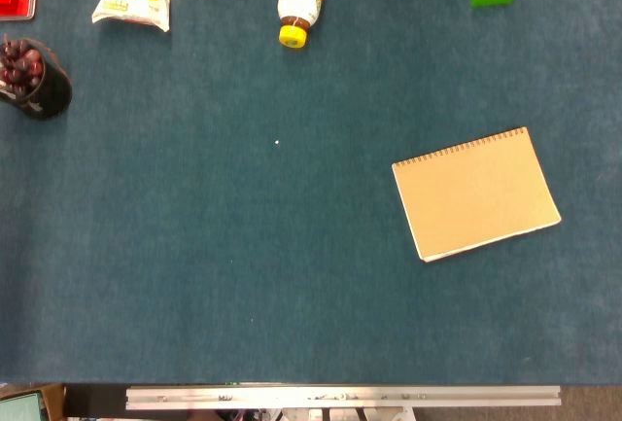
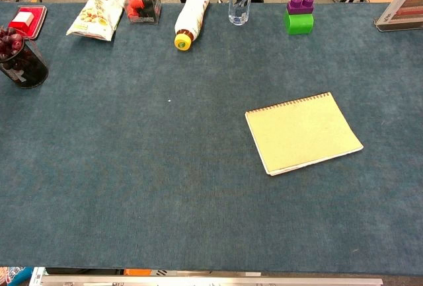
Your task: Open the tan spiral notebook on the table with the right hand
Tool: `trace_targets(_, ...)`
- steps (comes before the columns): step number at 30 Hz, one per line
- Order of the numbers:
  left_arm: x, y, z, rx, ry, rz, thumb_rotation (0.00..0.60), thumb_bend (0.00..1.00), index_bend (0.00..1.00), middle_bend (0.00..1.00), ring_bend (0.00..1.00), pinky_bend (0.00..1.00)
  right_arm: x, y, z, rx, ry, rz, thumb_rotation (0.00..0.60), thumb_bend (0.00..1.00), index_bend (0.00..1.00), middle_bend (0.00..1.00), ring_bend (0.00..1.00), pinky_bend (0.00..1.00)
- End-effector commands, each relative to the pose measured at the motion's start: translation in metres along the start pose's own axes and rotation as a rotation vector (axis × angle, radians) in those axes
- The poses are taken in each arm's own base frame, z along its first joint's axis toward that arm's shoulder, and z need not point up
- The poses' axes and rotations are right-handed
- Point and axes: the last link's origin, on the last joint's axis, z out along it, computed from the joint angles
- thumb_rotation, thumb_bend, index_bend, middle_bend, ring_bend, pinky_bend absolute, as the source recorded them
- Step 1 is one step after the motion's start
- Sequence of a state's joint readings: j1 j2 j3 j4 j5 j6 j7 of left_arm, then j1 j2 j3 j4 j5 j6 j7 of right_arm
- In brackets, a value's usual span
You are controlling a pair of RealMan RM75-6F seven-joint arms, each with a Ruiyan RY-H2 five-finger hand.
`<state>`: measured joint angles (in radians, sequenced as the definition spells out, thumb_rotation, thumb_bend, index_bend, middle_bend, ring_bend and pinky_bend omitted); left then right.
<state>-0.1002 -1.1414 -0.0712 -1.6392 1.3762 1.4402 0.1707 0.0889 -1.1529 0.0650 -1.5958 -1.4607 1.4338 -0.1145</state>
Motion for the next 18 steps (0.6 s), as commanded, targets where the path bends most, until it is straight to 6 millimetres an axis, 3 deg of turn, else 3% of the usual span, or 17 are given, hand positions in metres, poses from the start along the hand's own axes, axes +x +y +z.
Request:
trace_targets(1,0.001,-0.001,-0.002,0.002,0.002,0.003,0.600,0.24,0.46,0.29,0.24,0.37,-0.001,-0.003,0.001,0.010,-0.005,0.001,0.600,0.28,0.41,0.27,0.09,0.16)
trace_targets(9,0.004,-0.002,-0.006,0.020,0.019,0.008,0.600,0.24,0.47,0.29,0.24,0.37,-0.006,-0.007,0.004,0.033,-0.027,0.011,0.600,0.28,0.41,0.27,0.09,0.16)
trace_targets(18,0.007,-0.001,-0.009,0.018,0.029,-0.005,0.600,0.24,0.47,0.29,0.24,0.37,-0.035,-0.027,0.002,0.136,-0.108,-0.001,0.600,0.28,0.40,0.26,0.09,0.16)
